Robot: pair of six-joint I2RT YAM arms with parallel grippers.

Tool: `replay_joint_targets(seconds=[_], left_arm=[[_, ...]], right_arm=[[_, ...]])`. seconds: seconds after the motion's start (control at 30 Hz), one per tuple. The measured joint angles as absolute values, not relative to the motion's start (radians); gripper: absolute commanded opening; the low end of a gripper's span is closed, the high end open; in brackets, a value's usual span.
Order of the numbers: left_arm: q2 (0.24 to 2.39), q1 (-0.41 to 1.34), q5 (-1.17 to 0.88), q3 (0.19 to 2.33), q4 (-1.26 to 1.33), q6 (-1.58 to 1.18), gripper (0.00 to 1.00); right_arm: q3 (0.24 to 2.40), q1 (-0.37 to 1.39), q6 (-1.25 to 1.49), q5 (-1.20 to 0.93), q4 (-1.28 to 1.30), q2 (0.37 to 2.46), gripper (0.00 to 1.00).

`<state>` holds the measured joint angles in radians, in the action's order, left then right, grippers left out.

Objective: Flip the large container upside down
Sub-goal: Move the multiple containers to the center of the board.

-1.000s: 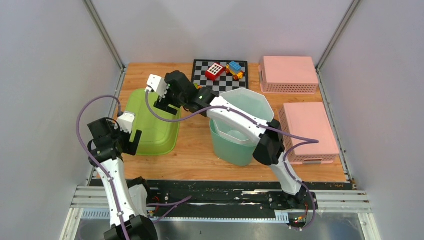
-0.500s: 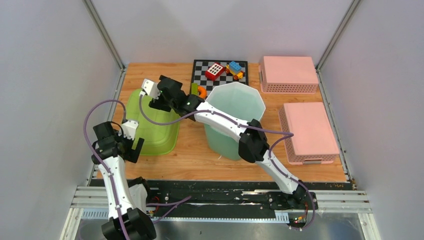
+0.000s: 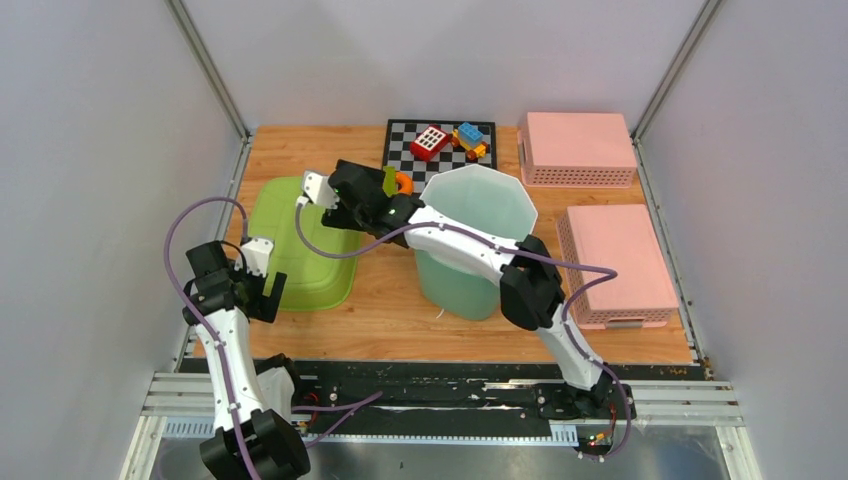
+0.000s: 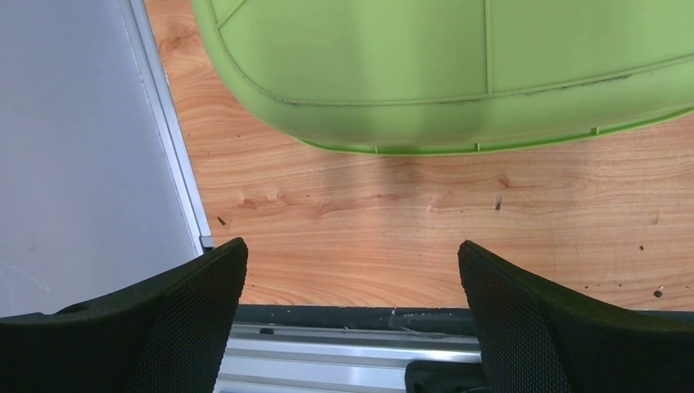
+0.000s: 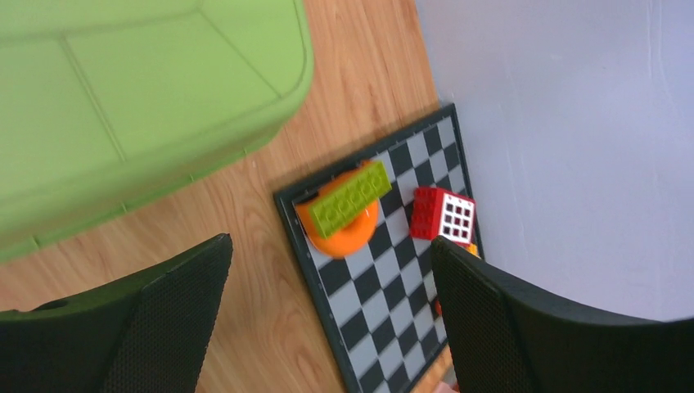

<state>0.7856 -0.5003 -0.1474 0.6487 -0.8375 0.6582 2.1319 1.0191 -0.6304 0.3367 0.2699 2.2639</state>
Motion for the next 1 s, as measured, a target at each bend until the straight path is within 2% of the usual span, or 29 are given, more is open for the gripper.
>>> replay_joint_targets(seconds=[0.33, 0.5, 0.77, 1.0], left_arm=[[0.809, -0.500, -0.183, 0.649, -0.815, 0.633, 1.00], [0.812, -0.500, -0.198, 0.649, -0.808, 0.628, 1.00], [0.809, -0.500, -0.199, 0.649, -0.804, 0.628, 1.00], [0.808, -0.500, -0.199, 0.649, -0.792, 0.628, 1.00]], right_arm=[[1.935, 1.021, -0.826, 0.405, 0.422, 2.040, 0.89], [1.887, 1.061, -0.919, 0.410, 0.552, 2.015, 0.87], [1.649, 1.261, -1.066, 0.513, 0.653, 1.935, 0.88], [1.567, 1.219, -1.062, 0.597, 0.695, 1.934, 0.87]])
